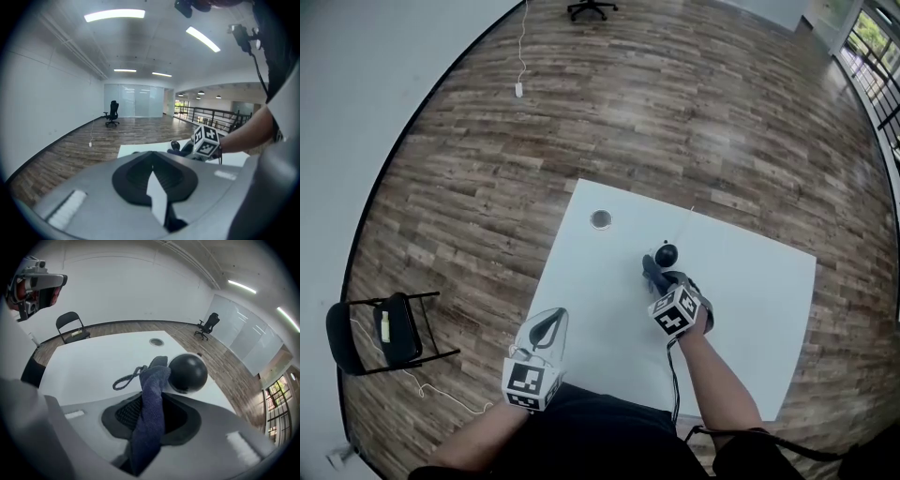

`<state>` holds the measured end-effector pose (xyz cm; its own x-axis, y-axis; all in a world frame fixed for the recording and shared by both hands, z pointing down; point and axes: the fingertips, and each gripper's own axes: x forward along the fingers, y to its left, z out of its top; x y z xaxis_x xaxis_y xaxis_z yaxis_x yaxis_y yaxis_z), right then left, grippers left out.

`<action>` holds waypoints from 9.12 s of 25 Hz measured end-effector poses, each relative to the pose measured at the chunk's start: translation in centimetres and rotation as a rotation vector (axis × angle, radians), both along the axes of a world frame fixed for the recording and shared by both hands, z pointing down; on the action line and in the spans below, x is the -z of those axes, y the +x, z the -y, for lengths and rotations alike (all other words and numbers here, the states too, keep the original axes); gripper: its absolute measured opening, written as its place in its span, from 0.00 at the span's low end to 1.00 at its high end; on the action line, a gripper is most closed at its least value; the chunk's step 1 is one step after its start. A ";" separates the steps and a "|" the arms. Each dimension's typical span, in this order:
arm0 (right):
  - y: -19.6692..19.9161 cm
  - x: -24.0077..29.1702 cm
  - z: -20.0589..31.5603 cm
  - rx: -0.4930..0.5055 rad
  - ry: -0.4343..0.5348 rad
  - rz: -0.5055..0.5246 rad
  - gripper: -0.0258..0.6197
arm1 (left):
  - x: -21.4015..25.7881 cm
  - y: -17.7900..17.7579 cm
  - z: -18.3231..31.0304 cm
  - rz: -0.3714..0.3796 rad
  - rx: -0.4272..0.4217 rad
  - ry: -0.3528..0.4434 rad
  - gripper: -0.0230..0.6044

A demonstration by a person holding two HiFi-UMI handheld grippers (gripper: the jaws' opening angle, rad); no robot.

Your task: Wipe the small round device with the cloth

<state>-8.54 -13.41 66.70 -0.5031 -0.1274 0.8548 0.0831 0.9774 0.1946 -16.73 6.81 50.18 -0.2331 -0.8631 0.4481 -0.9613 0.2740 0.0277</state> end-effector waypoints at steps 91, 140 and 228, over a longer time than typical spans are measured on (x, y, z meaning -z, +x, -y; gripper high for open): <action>1.5 -0.4 5.3 0.188 0.288 -0.126 0.19 | -1.2 0.3 -5.7 -0.053 0.220 -0.048 0.05; 0.8 6.1 5.1 0.076 0.530 -0.300 0.19 | -5.8 -4.5 -0.7 -0.206 -0.035 0.103 0.05; -1.3 5.2 3.5 0.115 0.450 -0.235 0.20 | -3.3 -3.2 -0.6 -0.058 -0.105 0.109 0.05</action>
